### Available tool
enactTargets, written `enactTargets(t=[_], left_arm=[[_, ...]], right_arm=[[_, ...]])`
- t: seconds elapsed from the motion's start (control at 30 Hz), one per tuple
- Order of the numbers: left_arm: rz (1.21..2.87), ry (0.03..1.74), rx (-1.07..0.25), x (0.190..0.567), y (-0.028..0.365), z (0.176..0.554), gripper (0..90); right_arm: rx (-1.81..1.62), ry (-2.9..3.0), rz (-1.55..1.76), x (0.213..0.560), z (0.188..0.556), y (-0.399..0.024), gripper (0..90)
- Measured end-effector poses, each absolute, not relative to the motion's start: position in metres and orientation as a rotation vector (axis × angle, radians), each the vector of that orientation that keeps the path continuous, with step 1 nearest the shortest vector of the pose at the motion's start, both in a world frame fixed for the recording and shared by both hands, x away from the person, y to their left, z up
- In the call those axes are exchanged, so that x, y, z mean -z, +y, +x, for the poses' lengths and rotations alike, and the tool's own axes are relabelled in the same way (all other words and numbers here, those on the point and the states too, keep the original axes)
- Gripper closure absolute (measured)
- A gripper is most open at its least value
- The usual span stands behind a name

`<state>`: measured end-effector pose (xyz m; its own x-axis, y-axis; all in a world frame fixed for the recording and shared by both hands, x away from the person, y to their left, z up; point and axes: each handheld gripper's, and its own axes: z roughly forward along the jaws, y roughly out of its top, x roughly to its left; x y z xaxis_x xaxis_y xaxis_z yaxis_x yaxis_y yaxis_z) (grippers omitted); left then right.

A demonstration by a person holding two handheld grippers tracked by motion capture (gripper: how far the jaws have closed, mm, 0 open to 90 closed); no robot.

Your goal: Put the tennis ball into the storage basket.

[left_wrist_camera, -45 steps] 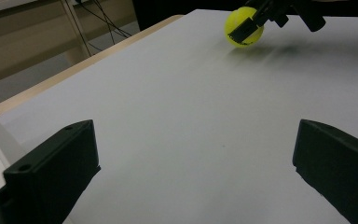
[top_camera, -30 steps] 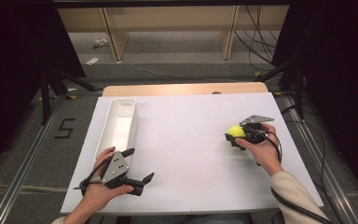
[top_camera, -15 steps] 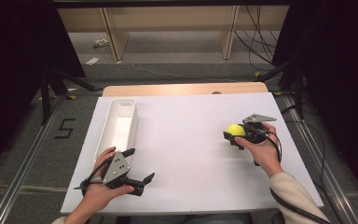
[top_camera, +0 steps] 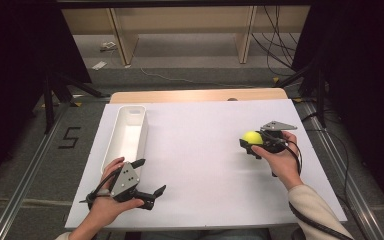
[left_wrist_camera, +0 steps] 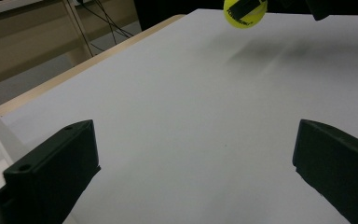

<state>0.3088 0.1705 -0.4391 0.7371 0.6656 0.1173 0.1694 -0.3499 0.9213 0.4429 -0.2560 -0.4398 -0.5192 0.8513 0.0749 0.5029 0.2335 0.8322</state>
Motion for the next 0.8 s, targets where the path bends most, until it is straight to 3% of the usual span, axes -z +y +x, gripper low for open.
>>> enactTargets(t=[0.8], left_arm=[[1.896, 0.636, -0.589, 0.439, 0.168, 0.309, 0.0]], right_arm=[[-1.267, 2.090, 1.179, 0.424, 0.438, -0.242, 27.1]])
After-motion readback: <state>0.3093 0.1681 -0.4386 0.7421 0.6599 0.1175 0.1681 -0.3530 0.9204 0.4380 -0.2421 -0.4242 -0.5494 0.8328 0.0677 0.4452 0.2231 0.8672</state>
